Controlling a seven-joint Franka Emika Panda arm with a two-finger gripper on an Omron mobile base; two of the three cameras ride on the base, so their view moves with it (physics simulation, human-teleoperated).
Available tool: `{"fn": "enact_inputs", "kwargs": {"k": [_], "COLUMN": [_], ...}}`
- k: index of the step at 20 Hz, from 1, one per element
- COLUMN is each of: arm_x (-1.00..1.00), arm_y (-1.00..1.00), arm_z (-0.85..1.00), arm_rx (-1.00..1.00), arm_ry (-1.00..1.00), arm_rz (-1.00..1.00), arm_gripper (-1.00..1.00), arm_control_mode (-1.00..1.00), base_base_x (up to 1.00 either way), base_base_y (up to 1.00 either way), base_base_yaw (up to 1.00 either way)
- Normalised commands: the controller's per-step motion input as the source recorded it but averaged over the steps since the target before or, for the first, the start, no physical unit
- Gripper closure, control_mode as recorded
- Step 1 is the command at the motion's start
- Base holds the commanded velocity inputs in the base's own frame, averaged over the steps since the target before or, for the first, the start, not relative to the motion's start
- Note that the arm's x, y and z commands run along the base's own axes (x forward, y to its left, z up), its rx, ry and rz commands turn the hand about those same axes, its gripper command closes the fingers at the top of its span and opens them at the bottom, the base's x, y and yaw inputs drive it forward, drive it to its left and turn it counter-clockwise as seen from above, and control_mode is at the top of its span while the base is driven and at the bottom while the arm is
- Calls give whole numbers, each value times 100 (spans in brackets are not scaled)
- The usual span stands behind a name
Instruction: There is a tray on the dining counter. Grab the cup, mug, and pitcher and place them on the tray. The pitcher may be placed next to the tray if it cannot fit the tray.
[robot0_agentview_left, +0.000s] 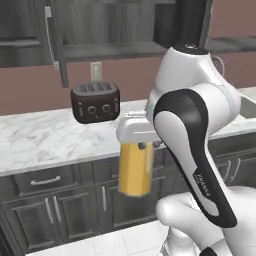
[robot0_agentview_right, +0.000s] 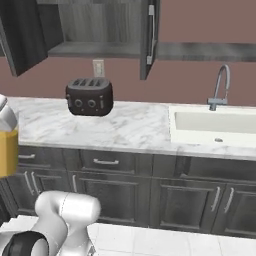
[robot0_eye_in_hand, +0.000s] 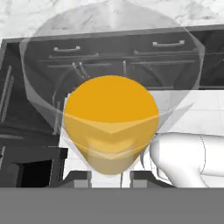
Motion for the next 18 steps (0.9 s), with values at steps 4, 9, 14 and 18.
{"fn": "enact_inputs", "kwargs": {"k": [4,9,14,18], "arm_x": [0,0,0,0], "arm_y": [0,0,0,0], "arm_z": [0,0,0,0], "arm_rx": [0,0,0,0], "arm_ry": [0,0,0,0], "arm_rz": [0,0,0,0], "arm_gripper": [100,100,100,100], "arm_control_mode": [100,100,100,100], "base_base_x": [-88,-42,-33,-31], "base_base_y": [0,0,0,0], "base_base_yaw": [-1,-30,-73,-89]}}
